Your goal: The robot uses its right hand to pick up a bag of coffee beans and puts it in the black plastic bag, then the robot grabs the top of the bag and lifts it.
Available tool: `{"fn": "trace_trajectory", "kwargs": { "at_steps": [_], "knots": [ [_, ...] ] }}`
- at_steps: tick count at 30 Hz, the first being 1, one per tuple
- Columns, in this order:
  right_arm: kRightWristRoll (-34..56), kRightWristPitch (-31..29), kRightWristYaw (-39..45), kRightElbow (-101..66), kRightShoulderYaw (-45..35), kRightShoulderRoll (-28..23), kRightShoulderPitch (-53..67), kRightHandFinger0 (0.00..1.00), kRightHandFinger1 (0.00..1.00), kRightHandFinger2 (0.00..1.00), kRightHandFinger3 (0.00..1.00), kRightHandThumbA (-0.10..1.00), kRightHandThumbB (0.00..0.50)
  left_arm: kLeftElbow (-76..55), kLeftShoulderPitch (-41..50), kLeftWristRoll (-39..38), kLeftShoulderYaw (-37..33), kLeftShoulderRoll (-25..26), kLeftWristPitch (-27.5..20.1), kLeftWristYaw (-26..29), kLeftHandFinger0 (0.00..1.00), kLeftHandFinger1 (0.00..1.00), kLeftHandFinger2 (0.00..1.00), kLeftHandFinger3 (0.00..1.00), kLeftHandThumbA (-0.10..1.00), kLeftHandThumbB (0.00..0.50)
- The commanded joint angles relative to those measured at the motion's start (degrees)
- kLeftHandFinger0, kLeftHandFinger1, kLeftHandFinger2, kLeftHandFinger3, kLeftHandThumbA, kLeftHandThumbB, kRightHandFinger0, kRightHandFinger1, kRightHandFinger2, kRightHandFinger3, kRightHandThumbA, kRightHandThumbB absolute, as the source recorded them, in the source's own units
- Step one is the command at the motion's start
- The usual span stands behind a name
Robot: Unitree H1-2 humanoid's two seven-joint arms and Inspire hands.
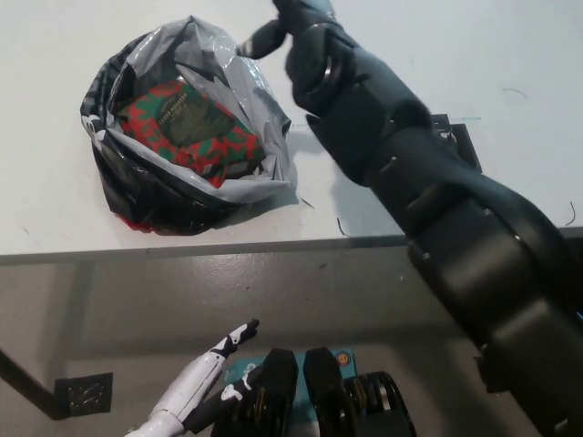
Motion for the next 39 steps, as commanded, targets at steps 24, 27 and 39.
{"fn": "trace_trajectory", "kwargs": {
  "at_steps": [24, 27, 39],
  "knots": [
    [7.0, 1.2, 8.4, -0.2, -8.7, 2.1, 4.2, 1.00, 1.00, 1.00, 1.00, 1.00, 0.400, -1.8, 0.5, -0.3, 0.2, 0.6, -0.6, -1.8, 1.00, 1.00, 1.00, 1.00, 0.97, 0.199],
    [7.0, 1.8, 8.3, 0.2, -8.8, 2.1, 4.6, 1.00, 1.00, 1.00, 1.00, 1.00, 0.399, -1.6, 0.5, -0.3, 0.2, 0.7, -1.1, -1.7, 1.00, 1.00, 1.00, 1.00, 0.97, 0.196],
    [4.0, 3.0, 7.7, 1.9, -5.5, 0.6, 7.8, 1.00, 1.00, 1.00, 1.00, 1.00, 0.397, -1.8, 1.4, 0.8, 0.3, 0.2, -1.6, -0.4, 1.00, 1.00, 1.00, 1.00, 1.00, 0.223]
  ]
}}
